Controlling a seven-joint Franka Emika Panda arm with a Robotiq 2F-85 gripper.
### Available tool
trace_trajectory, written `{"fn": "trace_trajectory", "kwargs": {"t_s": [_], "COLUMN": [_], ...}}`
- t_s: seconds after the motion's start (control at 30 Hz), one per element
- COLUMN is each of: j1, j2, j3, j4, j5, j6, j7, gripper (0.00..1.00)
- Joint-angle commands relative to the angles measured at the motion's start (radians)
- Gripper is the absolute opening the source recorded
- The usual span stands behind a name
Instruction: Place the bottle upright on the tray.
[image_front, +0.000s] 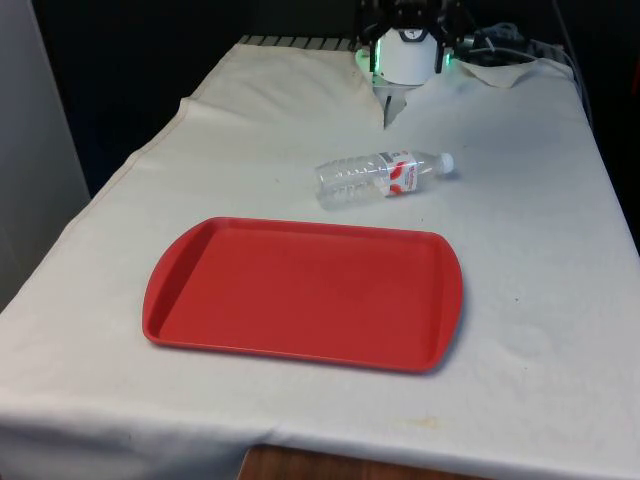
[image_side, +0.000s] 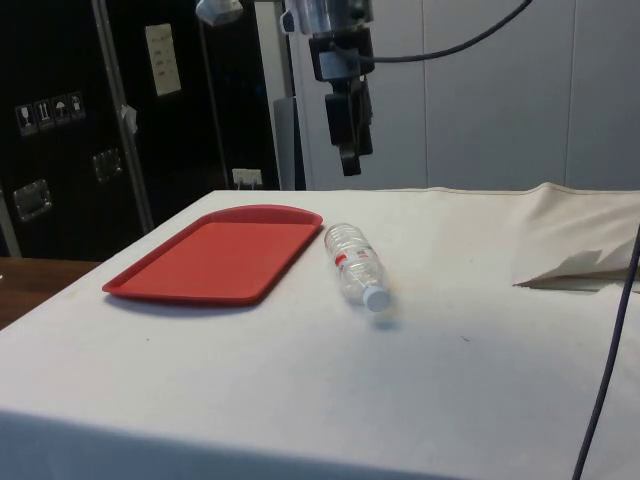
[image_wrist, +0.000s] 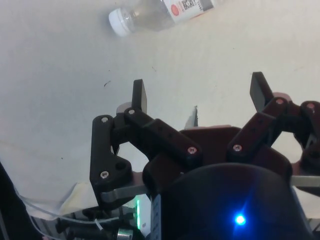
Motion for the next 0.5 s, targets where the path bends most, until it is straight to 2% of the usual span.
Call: {"fn": "trace_trajectory", "kwargs": {"t_s": [0.0,0.17,0.2,0.47], "j1": [0.001,0.001,0.0,0.001], "j2": [0.006,0.025,0.025,0.049], "j3": [-0.001,-0.001,0.0,-0.002], "j4": [-0.005,-0.01,-0.004,-0.022], "j5": [0.006,0.006,0.001,0.011], "j6": [0.017,0.035,0.019,0.074], "j7": [-0.003,-0.003,0.0,-0.006], "gripper": [1.0,1.0,1.0,1.0]}}
